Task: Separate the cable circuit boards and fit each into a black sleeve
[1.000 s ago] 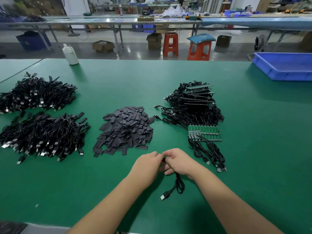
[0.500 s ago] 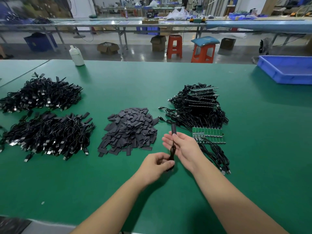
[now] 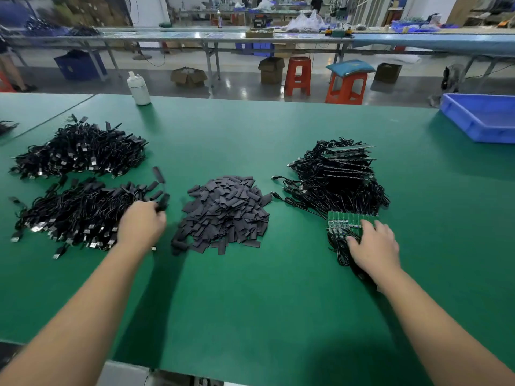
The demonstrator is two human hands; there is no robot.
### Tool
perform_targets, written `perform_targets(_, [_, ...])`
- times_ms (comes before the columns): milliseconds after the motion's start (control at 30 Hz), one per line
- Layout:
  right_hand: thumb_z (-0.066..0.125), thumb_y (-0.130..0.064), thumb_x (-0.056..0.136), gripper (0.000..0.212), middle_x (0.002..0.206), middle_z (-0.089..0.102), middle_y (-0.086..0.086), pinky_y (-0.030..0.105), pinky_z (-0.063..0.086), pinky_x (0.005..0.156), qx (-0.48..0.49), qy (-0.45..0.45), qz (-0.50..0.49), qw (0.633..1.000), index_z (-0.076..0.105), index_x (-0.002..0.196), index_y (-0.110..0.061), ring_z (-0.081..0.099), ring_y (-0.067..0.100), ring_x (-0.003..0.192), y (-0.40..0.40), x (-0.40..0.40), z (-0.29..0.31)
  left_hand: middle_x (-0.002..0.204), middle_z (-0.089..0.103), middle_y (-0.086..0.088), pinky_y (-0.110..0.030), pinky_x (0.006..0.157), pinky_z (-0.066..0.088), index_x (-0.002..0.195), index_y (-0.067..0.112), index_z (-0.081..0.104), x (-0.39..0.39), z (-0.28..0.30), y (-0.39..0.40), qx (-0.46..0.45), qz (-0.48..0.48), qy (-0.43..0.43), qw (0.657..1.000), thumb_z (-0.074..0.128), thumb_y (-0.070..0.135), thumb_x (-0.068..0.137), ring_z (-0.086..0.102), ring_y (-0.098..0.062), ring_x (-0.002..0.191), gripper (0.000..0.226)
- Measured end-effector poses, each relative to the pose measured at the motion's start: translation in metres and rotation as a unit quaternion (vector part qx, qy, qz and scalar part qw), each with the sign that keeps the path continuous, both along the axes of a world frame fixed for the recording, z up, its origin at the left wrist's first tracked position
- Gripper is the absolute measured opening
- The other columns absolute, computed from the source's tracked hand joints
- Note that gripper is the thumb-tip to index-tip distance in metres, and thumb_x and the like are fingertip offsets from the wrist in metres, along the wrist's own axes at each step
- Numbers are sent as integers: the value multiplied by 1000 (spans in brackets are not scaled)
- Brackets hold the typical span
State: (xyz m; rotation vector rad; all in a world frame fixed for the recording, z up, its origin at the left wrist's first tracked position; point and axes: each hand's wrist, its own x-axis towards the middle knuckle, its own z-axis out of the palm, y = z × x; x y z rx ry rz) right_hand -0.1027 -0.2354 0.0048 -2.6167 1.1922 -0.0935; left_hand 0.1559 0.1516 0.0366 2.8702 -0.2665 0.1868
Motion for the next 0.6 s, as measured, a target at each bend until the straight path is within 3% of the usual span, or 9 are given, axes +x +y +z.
perform_targets(100, [57,-41,97,69,148,45,17,50,43,107,87,1,-25,996,30,152,-9,46,35,133,-10,-5,-3,88,61,-10,-36,66,53,89,8,63,29,-3,30,119,77,15,990,55,24,95,59,-30,74,19])
perform_targets(200, [61,-38,96,68,144,50,14,48,53,94,117,-23,-34,992,32,151,-11,61,33,114,-10,-7,-3,100,61,-15,-41,74,53,98,7,62,40,-12,45,137,105,38,984,60,29,94,56,-35,97,22])
perform_targets(267, [63,-37,95,66,142,52,13,46,52,93,128,-44,-42,990,36,149,-12,60,31,114,-10,-9,-4,108,59,-18,-44,77,50,107,7,63,40,-16,45,127,118,44,984,62,31,93,51,-37,106,28])
perform_targets(367, [68,-35,91,64,127,60,12,41,52,88,154,-86,-69,982,42,145,-12,60,29,108,-12,-8,-4,107,60,-20,-44,81,46,104,7,65,38,-18,39,140,95,-39,985,63,25,90,52,-39,102,23])
perform_targets(500, [71,-36,89,46,86,60,-1,33,48,69,183,-92,-72,976,59,128,-13,58,19,77,-9,-7,-3,101,62,-25,-43,70,46,100,-1,70,26,-19,17,55,15,-142,988,63,10,86,55,-39,87,19])
perform_targets(600, [71,-26,90,28,103,68,1,42,53,90,217,-91,-67,970,67,115,-15,63,21,95,-6,-2,-5,106,66,-12,-32,62,48,111,11,70,6,-19,-25,-18,-62,-88,994,58,15,92,58,-22,80,22])
